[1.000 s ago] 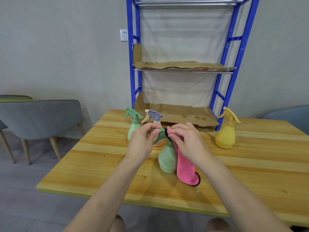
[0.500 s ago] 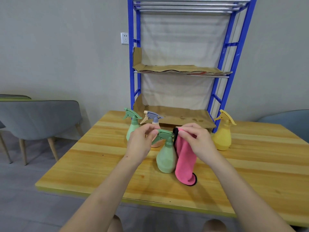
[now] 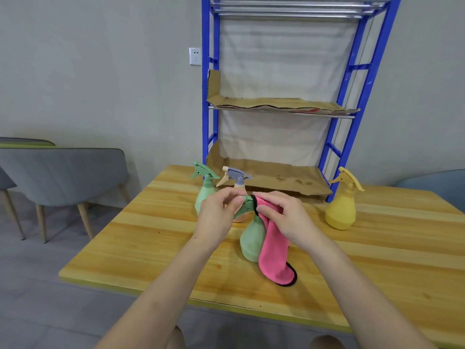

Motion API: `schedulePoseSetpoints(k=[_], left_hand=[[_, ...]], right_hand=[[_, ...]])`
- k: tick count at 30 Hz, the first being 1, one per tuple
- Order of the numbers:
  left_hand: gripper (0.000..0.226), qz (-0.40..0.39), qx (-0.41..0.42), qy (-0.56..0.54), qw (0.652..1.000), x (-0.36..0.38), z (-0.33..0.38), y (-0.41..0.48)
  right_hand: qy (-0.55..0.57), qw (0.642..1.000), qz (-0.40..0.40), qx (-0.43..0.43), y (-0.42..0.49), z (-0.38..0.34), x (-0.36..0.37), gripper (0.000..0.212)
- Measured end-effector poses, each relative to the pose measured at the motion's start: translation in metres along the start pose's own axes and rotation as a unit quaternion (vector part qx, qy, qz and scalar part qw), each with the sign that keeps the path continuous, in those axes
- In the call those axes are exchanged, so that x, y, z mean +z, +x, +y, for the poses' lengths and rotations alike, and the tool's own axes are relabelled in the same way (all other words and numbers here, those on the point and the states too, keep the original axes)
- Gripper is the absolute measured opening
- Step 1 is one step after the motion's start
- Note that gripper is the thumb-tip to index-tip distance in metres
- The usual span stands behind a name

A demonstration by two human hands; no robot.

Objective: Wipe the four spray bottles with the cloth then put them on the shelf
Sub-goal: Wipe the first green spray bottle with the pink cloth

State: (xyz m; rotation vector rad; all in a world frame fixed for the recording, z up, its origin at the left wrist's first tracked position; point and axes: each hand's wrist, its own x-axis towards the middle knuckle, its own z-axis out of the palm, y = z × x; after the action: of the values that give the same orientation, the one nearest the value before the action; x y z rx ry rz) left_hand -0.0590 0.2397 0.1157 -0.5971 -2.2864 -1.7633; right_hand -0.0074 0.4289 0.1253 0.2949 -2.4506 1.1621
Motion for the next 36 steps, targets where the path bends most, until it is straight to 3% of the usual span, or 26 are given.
schedulePoseSetpoints(k=[7, 12, 18, 27, 33, 36], left_hand=[[0.015, 0.006, 0.001, -0.012, 1.0, 0.004, -0.002, 0.0], [0.015, -0.004, 0.003, -0.008, 1.0, 0.003, -0.007, 0.001], [0.016, -0.001, 0.008, -0.01, 1.0, 0.002, -0.007, 0.003], [0.018, 0.012, -0.002, -0.054, 0.998, 0.006, -0.012, -0.001], [0.017, -0.001, -0.005, -0.045, 0.999, 0.006, -0.012, 0.003], [0.016, 0.006, -0.006, -0.04, 0.999, 0.009, -0.012, 0.002]], right_hand=[[-0.107, 0.992, 0.054, -0.03, 0.009, 0.006, 0.016, 0.017], [-0.12, 0.985, 0.093, -0.079, 0.013, 0.009, 0.027, 0.007], [-0.131, 0.987, -0.019, -0.088, 0.008, 0.015, 0.004, 0.025], [-0.187, 0.976, 0.078, -0.074, 0.006, 0.015, 0.034, 0.021], [-0.192, 0.978, 0.016, -0.076, 0.004, 0.018, 0.027, 0.024], [-0.204, 0.975, 0.05, -0.073, 0.002, 0.019, 0.032, 0.024]])
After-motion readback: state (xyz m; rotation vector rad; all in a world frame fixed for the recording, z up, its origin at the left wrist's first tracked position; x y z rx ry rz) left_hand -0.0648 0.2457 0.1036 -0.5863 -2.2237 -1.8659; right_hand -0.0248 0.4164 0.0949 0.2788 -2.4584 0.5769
